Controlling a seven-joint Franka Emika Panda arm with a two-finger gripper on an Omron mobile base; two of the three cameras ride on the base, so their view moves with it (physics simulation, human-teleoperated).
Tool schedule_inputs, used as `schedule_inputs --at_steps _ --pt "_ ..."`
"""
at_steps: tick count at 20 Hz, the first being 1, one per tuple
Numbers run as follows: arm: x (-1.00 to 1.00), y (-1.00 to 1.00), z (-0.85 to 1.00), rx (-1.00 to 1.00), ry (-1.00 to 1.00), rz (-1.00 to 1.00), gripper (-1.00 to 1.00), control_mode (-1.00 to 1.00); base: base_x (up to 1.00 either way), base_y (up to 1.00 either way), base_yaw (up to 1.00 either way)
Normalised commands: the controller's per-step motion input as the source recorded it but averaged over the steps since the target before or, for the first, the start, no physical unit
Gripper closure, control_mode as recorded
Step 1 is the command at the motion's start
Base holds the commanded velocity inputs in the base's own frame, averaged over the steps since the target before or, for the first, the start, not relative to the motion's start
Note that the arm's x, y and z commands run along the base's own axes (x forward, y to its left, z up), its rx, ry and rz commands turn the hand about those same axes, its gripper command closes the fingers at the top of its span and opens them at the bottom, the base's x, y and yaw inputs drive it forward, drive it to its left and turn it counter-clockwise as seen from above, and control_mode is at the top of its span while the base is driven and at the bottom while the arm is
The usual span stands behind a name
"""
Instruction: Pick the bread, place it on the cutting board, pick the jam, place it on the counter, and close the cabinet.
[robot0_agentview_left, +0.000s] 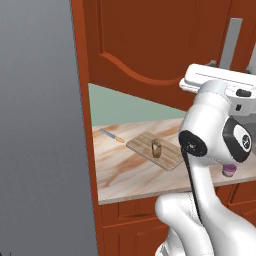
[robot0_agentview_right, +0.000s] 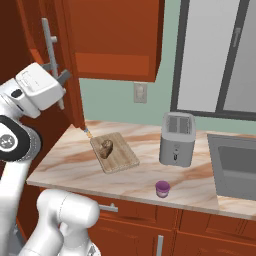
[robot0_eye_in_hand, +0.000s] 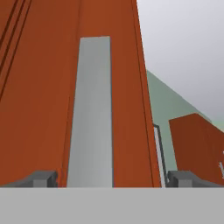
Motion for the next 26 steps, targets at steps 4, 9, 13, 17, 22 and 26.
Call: schedule_inputs --at_steps 4,9,13,17,22,26 --pt "0.30 -0.18 0.00 0.00 0.05 -0.03 -1.00 -1.00 0.00 0.00 0.00" --pt "0.38 -0.15 0.00 0.00 0.05 0.00 -1.00 -1.00 0.00 0.00 0.00" --pt "0.48 -0.16 -0.05 0.03 0.04 0.00 -1.00 -1.00 0.00 0.00 0.00" --pt "0.47 -0.18 -0.09 0.03 0.04 0.00 -1.00 -1.00 0.00 0.00 0.00" --pt "0.45 -0.23 -0.10 0.03 0.02 0.00 -1.00 -1.00 0.00 0.00 0.00" --pt "0.46 -0.26 -0.03 0.05 0.03 0.00 -1.00 -1.00 0.00 0.00 0.00"
